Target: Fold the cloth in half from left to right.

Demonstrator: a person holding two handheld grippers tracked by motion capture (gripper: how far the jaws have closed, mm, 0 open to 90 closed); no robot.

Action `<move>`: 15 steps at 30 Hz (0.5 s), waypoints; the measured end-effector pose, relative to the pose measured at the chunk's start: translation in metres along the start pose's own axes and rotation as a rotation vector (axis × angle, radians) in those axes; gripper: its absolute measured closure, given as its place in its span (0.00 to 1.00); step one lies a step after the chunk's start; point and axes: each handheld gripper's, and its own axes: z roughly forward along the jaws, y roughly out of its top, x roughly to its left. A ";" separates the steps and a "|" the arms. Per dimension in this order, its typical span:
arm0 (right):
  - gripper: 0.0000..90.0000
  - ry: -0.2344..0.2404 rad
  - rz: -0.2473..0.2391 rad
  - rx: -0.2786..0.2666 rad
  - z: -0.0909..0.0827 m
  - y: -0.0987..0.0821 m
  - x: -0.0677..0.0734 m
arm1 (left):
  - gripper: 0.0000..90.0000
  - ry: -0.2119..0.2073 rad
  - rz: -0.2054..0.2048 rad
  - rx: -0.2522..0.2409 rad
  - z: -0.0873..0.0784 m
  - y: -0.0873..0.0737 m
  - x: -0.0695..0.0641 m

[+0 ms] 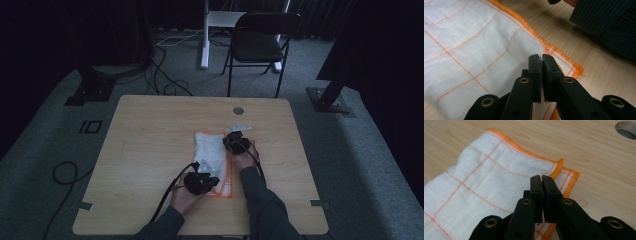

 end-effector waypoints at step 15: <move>0.86 -0.028 0.015 0.020 -0.006 -0.006 -0.011 | 0.84 -0.068 0.002 0.015 0.011 0.000 -0.008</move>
